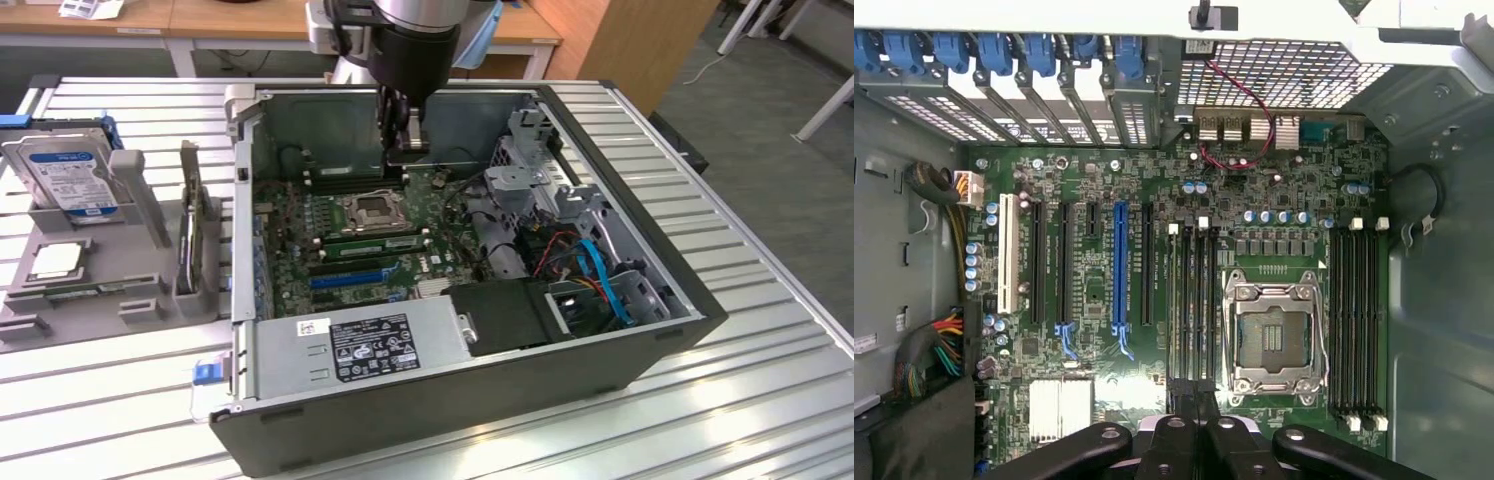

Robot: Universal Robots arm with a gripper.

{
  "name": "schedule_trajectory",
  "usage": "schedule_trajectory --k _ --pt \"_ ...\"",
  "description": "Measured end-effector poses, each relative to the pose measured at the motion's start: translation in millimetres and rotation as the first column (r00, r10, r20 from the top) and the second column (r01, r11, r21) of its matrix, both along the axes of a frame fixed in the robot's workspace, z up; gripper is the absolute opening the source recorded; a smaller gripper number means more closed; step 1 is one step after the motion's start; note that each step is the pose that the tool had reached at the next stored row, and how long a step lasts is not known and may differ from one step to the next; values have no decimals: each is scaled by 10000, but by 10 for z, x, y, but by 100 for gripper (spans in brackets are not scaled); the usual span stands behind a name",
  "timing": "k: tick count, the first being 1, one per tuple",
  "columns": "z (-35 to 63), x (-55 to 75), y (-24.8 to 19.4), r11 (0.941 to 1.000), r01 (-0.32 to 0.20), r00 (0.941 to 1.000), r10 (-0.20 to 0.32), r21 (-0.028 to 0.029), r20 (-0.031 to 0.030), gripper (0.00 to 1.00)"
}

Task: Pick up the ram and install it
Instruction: 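Press down the ram until it locks into place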

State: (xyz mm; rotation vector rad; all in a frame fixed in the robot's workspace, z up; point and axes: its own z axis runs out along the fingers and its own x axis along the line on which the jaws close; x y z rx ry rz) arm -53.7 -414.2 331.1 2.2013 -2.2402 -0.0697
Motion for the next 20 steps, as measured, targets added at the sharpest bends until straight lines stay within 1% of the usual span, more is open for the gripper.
schedule_trajectory --k 6,11,16,20 --pt "0 0 0 9991 415 9991 -415 0 0 10" --pt "0 0 0 9971 762 9971 -762 -1 0 10" --pt "0 0 0 9928 1200 9928 -1200 -1 0 10" --pt "0 0 0 9873 1590 9873 -1590 -1 0 10"
